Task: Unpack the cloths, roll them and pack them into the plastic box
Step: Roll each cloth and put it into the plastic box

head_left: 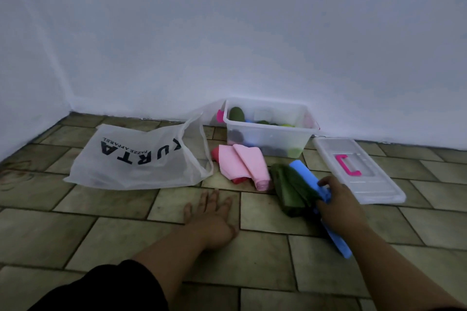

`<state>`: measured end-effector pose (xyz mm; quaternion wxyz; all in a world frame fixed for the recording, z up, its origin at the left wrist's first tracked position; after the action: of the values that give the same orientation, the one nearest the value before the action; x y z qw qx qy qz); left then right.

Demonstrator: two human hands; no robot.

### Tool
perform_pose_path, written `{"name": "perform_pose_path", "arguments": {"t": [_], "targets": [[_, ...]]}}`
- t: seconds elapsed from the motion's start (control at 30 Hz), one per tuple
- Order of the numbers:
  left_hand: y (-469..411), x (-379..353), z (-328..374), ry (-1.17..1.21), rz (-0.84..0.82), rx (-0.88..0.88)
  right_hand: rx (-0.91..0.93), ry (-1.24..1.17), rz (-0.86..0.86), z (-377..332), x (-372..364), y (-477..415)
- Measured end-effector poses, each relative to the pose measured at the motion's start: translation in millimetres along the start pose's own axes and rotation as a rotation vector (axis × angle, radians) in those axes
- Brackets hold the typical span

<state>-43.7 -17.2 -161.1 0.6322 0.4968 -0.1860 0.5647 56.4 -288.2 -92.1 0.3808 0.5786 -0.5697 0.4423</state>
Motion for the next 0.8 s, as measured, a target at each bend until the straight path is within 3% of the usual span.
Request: {"name": "perform_pose_path", "arguments": {"t": [0.23,0.37,0.53,0.63,0.73,0.8], "targets": [[-6,-3,-4,-0.015,0.011,0.003,0.095,0.173,-0.228,10,2,-42],[-7,-3,-4,-0.022,0.009,0.018,-0.027,0.218,-0.328,14,-7,-56],[-4,-3,-3,-0.009,-0.006,0.016,-0.02,0.405,-0.431,15,-24,-67],[-4,-2,-2,-0.01,-0.007,0.019,-0.15,0.264,-0.401,27,-17,-71],[-6,-2,-3,-0.023,-0.013,0.02,-0.348,-0.19,-0.372,45,-4,-74],[-7,-3,-5,-0.021,-0.013,0.022,-0.373,-0.416,-0.338,37,18,-73]]}}
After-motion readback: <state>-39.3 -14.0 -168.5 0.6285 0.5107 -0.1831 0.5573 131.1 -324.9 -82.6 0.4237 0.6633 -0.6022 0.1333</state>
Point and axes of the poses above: each hand's wrist, its own y-axis away from the middle knuckle, its own x-axis out of the back of the hand, z = x × y, the point moved 7 cm from there along -y, towards the middle knuckle, and after that the axes turned 15 degrees about y, right-handed, at the moved point
